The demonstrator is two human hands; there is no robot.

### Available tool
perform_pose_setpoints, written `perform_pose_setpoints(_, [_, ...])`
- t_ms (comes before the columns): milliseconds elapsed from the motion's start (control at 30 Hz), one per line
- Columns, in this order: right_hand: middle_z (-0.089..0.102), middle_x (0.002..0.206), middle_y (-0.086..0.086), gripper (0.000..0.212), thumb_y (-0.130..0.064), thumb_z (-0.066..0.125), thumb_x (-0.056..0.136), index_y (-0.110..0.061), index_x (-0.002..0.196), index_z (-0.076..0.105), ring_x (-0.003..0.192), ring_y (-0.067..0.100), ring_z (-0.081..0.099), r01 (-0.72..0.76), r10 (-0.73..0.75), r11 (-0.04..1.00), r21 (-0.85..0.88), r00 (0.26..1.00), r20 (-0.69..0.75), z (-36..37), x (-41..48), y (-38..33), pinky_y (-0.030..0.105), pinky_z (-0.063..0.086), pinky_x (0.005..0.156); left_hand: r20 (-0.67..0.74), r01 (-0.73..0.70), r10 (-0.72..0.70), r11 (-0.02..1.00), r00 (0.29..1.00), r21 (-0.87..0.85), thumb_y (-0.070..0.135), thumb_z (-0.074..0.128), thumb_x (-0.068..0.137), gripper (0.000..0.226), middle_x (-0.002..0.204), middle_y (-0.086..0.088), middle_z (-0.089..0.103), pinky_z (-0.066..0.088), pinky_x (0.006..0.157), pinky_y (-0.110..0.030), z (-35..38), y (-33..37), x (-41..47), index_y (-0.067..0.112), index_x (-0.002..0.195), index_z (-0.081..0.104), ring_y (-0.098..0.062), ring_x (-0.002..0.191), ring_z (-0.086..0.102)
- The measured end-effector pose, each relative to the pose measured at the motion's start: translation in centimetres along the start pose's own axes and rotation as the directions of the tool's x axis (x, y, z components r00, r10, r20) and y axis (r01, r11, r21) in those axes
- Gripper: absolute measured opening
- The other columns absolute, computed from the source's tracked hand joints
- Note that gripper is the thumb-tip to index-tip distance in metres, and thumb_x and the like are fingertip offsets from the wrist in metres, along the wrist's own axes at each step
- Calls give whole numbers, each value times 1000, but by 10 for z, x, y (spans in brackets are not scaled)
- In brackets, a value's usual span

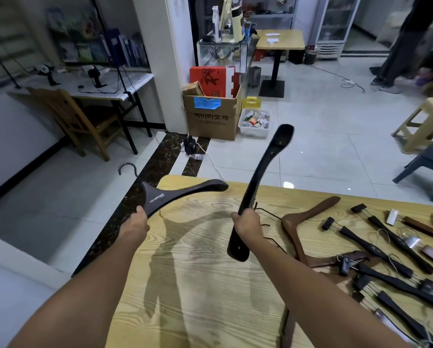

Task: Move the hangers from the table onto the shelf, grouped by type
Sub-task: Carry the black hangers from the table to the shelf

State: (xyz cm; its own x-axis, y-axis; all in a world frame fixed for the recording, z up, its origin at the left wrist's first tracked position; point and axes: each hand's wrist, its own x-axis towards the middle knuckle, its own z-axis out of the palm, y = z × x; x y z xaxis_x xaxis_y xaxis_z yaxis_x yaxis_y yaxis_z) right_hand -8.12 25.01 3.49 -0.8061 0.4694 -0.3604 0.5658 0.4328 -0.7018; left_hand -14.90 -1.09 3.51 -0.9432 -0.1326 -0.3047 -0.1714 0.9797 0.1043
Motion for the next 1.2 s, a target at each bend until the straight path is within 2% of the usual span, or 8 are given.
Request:
perform_pose_setpoints(200, [59, 122, 17, 55, -30, 49, 97, 0, 140, 33, 111, 35, 59, 125, -118, 928, -351, 992, 41, 7, -5, 21, 40, 48, 85, 137, -5, -4, 997, 991, 70, 10, 51, 95, 33, 121, -16, 55, 47, 89, -38, 62, -4, -2, 5, 122, 33, -30, 110, 58])
perform_pose_setpoints(400, [60, 118, 17, 52, -28, 48, 97, 0, 138, 35, 106, 36, 60, 157, -155, 895, -418, 987, 40, 16, -1, 40, 39, 48, 79, 191, -28, 22, 999, 981, 29, 9, 48, 95, 39, 122, -17, 55, 46, 88, -39, 100, -1, 2, 4, 130, 32, -33, 112, 57])
perform_pose_setpoints(500, [62, 108, 17, 39, -29, 52, 94, -3, 122, 46, 99, 38, 61, 138, -127, 967, -215, 990, 67, 18, 3, 38, 37, 49, 75, 195, -28, 22, 999, 980, 27, 7, 45, 95, 38, 124, -18, 54, 45, 91, -38, 107, 3, 3, 5, 130, 32, -33, 115, 55])
perform_pose_setpoints(600, [60, 85, 16, 18, -26, 53, 92, -9, 85, 52, 85, 42, 65, 23, -39, 965, 260, 998, 53, 13, 10, 27, 47, 54, 75, 195, -39, 31, 999, 980, 34, 7, 46, 95, 36, 124, -18, 55, 46, 89, -38, 107, 5, 5, 4, 128, 32, -33, 114, 56])
perform_pose_setpoints(667, [57, 67, 15, 26, -26, 47, 94, -6, 77, 51, 65, 34, 64, -105, 101, 840, 533, 994, 38, 0, 16, 16, 36, 50, 62, 187, -48, 41, 998, 981, 30, 7, 47, 94, 34, 122, -18, 56, 46, 87, -38, 103, 4, 7, 4, 125, 34, -34, 111, 58])
perform_pose_setpoints(733, [51, 47, 7, 28, -26, 44, 93, -7, 74, 48, 39, 21, 51, -229, 210, 574, 786, 969, 129, -18, 21, 5, 25, 40, 45, 177, -55, 51, 998, 983, 21, 8, 50, 94, 36, 121, -19, 56, 47, 86, -39, 95, 5, 9, 4, 125, 33, -34, 109, 58])
perform_pose_setpoints(867, [37, 36, -6, 24, -25, 41, 95, -13, 75, 40, 26, 6, 39, -344, 111, 101, 933, 936, 333, -42, 28, -2, 11, 29, 31, 139, -80, 73, 996, 988, 46, 10, 51, 94, 38, 120, -18, 56, 47, 86, -38, 78, 9, 9, 3, 126, 31, -32, 109, 59])
perform_pose_setpoints(1200, [40, 42, -7, 12, -19, 48, 84, -8, 83, 47, 29, 2, 40, -346, -278, -142, 927, 913, 298, -60, 16, -6, 15, 30, 29, 82, -99, 94, 993, 992, 70, 10, 52, 94, 38, 115, -16, 58, 48, 84, -37, 46, 12, 9, 3, 125, 31, -30, 103, 61])
